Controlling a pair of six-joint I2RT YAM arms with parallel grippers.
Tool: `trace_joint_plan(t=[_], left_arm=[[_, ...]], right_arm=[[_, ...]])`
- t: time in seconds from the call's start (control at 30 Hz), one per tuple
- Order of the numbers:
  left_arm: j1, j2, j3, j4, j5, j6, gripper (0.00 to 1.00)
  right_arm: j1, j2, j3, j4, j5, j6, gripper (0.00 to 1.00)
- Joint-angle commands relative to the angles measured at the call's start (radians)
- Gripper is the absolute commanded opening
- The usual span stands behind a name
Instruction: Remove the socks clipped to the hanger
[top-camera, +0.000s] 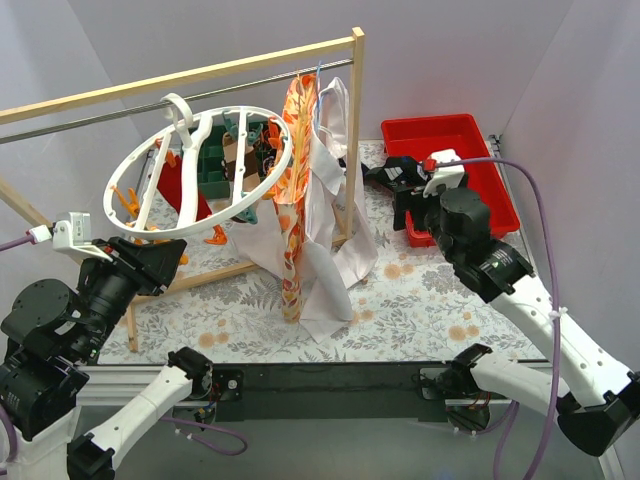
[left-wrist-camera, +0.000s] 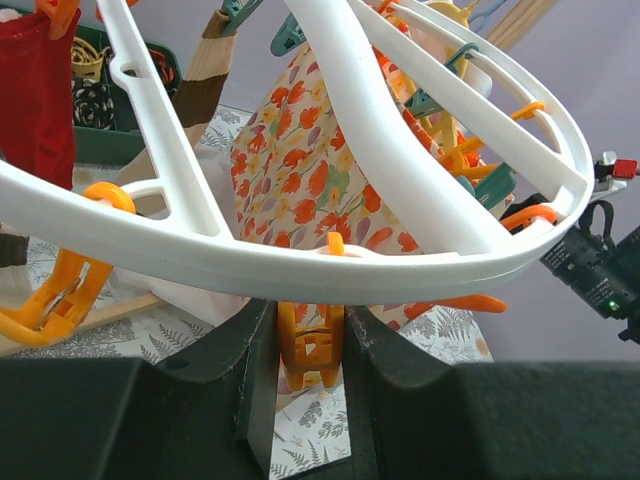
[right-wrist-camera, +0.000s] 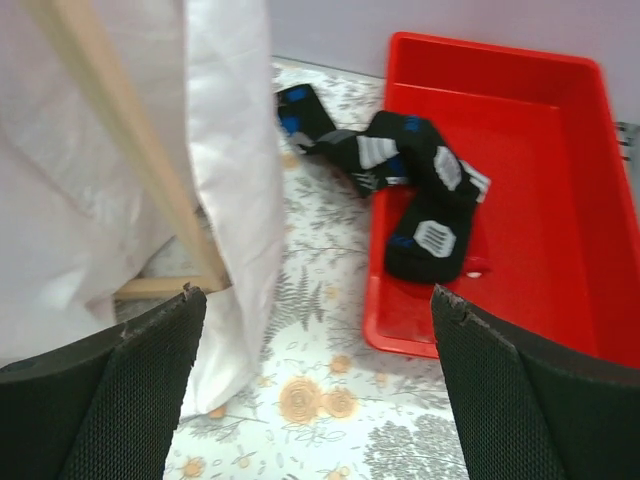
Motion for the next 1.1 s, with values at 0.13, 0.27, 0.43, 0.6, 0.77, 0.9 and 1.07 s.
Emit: trace_joint_plan(t=[0.13,0.27,0.43,0.6,0.77,0.9,1.07], left_arm=[[-0.001,0.011,-0.001,-0.002,0.020,0.002,0.00],[-0.001,0.006,-0.016,0.011,0.018,-0.007,0.00],[-0.001,0.017,-0.023,0.021,0.026,-0.001,0.00],[-0.001,0.018,-0.032,0.033,0.025,0.004,0.00],[-0.001,0.012,-0.052,0.047,0.025,0.004,0.00],[-0.001,0.020,-0.043,0.039,0.026,0.004,0.00],[-0.001,0.017,-0.035,0.034,0.014,0.008,0.00]], right_arm=[[-0.251,0.214,0.068,0.097,-0.139,0.181,0.91],[-0.362,0.404,0.180,0.143,-0.342,0.330,0.98],[-0.494,0.596,0.240,0.276,-0.566,0.569,0.98],[-0.541,0.720,0.266,0.379,-0.686,0.741,0.98],[-0.541,0.798,0.263,0.413,-0.689,0.839,0.98],[-0.538,0.832,0.246,0.414,-0.609,0.856,0.98],[-0.540,0.898,0.255,0.419,-0.599,0.879,0.96]])
